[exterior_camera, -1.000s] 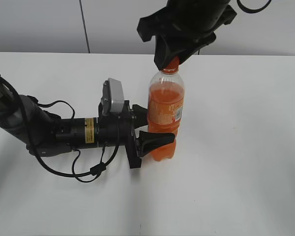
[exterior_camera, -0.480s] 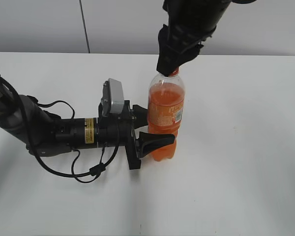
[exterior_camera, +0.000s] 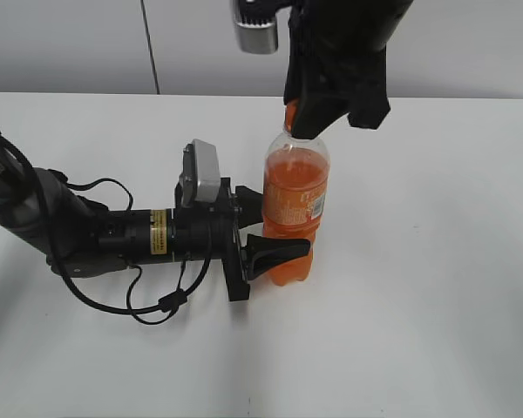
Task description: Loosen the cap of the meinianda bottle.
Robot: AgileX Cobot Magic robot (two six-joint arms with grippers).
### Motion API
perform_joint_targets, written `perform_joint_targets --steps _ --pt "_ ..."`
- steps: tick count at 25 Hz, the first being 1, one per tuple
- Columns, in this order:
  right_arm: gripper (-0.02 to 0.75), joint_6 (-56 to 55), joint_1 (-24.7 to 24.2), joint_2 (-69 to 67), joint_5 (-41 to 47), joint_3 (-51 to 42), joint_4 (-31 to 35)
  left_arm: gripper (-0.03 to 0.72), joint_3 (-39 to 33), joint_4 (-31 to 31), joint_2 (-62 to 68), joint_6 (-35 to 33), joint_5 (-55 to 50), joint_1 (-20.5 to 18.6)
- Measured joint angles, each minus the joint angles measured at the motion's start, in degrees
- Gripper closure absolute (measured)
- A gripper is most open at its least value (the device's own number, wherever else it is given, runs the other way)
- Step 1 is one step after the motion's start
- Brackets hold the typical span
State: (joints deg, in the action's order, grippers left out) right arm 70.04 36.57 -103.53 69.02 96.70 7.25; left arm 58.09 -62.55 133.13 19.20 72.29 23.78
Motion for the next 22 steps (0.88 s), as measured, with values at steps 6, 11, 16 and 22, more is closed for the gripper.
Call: perform_joint_targets --steps 6,11,16,22 --pt "0.467 13.4 0.0 0.1 0.3 0.0 0.0 0.286 0.0 0.0 0.0 -0.2 0.0 0.0" --pt "0.467 16.8 0.0 0.1 0.4 0.1 0.4 0.286 0.0 0.0 0.0 -0.2 0.0 0.1" --pt "0.466 17.2 0.0 0.1 0.4 0.1 1.9 0.286 0.0 -0.2 0.0 -0.2 0.1 0.1" --pt "0.374 11.3 0.0 0.1 0.3 0.1 1.8 0.286 0.0 -0.1 0.0 0.0 0.1 0.0"
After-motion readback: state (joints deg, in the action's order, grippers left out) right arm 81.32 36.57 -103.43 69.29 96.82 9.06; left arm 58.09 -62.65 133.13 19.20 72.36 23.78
